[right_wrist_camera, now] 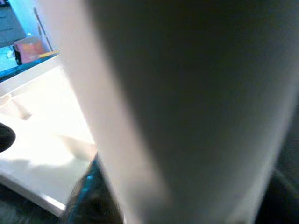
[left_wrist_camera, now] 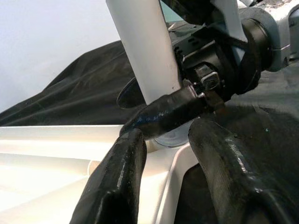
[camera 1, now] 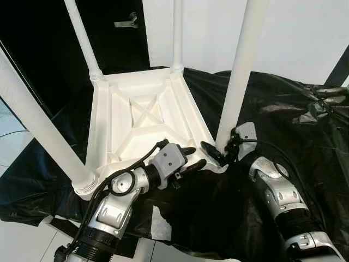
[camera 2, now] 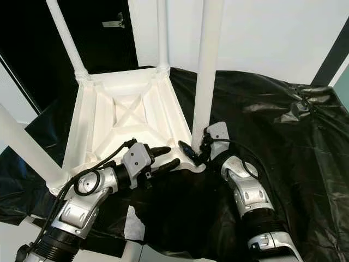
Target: Building children table
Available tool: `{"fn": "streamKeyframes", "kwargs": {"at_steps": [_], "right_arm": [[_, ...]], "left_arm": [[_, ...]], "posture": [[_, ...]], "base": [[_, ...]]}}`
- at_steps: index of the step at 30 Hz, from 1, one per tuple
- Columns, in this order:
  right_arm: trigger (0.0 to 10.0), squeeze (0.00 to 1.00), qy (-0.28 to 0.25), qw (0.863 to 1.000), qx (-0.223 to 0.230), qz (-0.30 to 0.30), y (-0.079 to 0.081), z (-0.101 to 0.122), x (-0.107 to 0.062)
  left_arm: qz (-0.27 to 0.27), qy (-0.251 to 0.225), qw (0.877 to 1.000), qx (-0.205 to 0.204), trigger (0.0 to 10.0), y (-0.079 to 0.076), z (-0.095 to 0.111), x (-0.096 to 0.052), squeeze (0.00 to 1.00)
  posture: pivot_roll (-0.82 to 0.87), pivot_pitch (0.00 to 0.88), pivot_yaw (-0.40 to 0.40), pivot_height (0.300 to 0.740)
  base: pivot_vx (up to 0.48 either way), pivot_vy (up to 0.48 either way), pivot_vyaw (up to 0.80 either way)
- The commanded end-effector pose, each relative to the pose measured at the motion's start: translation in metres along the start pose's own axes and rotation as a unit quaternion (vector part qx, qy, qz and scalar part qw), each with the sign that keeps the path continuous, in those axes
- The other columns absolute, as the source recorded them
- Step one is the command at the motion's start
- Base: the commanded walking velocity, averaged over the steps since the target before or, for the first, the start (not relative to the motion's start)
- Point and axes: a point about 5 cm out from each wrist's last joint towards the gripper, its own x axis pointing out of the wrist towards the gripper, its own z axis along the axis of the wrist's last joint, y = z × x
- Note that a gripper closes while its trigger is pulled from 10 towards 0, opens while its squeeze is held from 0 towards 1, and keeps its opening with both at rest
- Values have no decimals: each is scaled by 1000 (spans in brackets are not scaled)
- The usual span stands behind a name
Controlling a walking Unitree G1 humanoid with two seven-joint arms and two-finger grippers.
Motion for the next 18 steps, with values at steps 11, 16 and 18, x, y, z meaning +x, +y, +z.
{"fn": "streamKeyframes", "kwargs": {"at_steps": [11,16,18], "right_arm": [[0,0,9,998,15,-55,11,-9,-4],[0,0,6,990,33,-135,18,-11,-1],[0,0,9,985,39,-168,19,-12,0]], "left_arm": [[8,2,1000,0,10000,-4,0,2,0],[4,0,1000,-1,10000,-5,0,5,0],[3,-1,1000,-1,10000,-6,0,5,0]], "posture": [[0,0,-20,740],[-8,0,-15,740],[-8,0,-15,740]], "base": [[0,0,0],[0,0,0],[0,0,0]]}}
